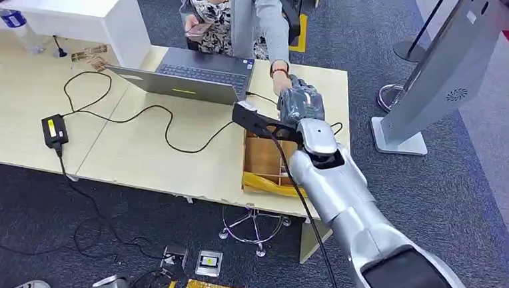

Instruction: Pass the card to the sensor for recognition and then transmit it.

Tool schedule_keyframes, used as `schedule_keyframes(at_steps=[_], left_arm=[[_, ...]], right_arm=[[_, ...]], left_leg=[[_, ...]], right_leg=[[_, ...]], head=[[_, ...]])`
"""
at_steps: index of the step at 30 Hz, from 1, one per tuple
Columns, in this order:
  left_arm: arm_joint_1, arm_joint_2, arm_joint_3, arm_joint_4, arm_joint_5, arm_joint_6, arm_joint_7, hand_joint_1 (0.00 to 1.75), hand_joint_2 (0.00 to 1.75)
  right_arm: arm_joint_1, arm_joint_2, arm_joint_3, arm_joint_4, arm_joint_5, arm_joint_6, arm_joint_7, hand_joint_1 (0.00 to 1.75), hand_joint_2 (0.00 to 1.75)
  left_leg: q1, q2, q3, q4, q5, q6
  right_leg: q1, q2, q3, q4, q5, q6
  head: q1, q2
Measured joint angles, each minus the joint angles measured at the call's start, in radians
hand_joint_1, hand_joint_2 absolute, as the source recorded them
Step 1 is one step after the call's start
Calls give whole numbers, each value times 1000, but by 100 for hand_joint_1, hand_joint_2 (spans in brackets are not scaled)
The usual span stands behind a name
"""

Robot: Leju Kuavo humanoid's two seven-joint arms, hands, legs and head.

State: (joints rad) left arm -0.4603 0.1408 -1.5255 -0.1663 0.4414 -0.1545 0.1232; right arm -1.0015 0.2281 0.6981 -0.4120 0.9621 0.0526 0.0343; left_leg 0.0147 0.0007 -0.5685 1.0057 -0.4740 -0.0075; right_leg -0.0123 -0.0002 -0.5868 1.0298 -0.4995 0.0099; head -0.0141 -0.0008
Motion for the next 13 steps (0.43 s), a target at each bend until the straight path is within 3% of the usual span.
schedule_keyframes(at_steps=[1, 2, 3, 13], left_arm=[[0, 0, -2, 0, 0, 0, 0, 0, 0], [0, 0, -2, 0, 0, 0, 0, 0, 0], [0, 0, -2, 0, 0, 1, 0, 0, 0], [0, 0, -5, 0, 13, 0, 12, 0, 0]], right_arm=[[-1, 1, 0, 5, 0, 0, 0, 175, 175], [-1, 2, 0, 7, 0, 0, 0, 87, 175], [-1, 3, 0, 10, 0, 1, 0, 0, 0], [1, 6, 0, 24, -30, -20, -24, 0, 0]], left_leg=[[0, 0, 0, 0, 0, 0], [0, 0, 0, 0, 0, 0], [0, 0, 0, 0, 0, 0], [0, 0, 0, 0, 0, 0]], right_leg=[[0, 0, 0, 0, 0, 0], [0, 0, 0, 0, 0, 0], [0, 0, 0, 0, 0, 0], [0, 0, 0, 0, 0, 0]], head=[[0, 0], [0, 0], [0, 0], [0, 0]])
